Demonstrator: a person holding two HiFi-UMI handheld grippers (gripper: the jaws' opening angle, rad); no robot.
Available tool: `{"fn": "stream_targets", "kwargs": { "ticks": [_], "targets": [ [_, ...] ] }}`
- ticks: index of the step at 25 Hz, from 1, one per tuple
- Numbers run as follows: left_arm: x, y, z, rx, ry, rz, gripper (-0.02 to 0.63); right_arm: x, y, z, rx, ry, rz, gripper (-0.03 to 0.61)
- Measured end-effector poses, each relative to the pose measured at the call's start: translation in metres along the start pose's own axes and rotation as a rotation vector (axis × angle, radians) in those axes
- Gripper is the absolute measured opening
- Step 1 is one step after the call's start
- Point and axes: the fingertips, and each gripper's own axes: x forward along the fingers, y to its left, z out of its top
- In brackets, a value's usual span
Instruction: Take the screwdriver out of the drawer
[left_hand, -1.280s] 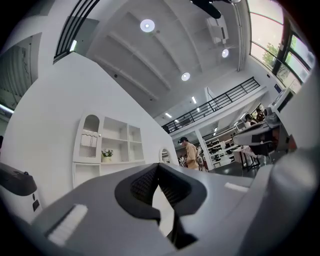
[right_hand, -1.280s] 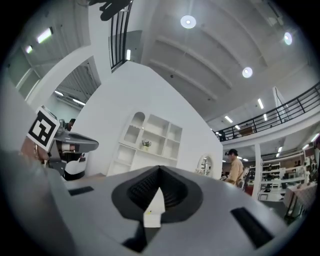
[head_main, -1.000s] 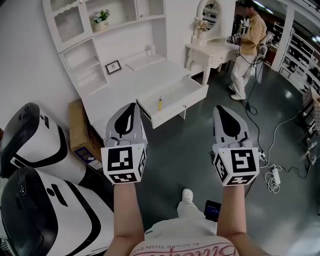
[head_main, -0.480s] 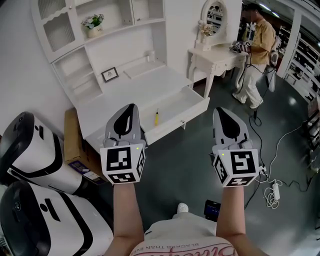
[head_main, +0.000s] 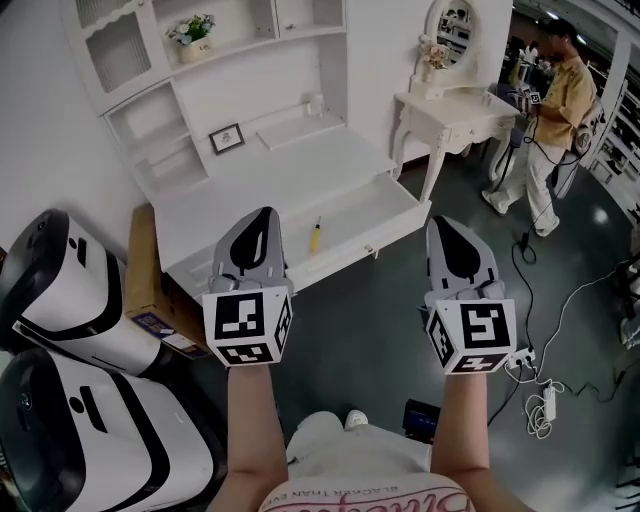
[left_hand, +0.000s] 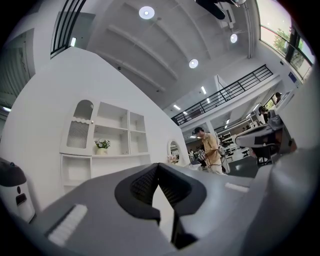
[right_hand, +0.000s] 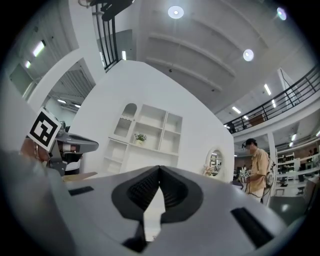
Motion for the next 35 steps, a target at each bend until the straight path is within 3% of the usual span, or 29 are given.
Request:
{"fn": "stream_targets", "kwargs": {
  "ticks": [18, 35],
  "targets": [
    [0.064, 0.009, -0.015, 0.005, 0.005, -0.002, 0.009, 0.055, -0.025, -0.022, 0.020, 0.008, -0.005, 0.006],
    [0.220, 0.057, -0.052, -0.030, 0.012, -0.033, 0.009, 0.204, -0.064, -0.048, -0.003, 0.039, -0.041, 0.006]
  ]
}}
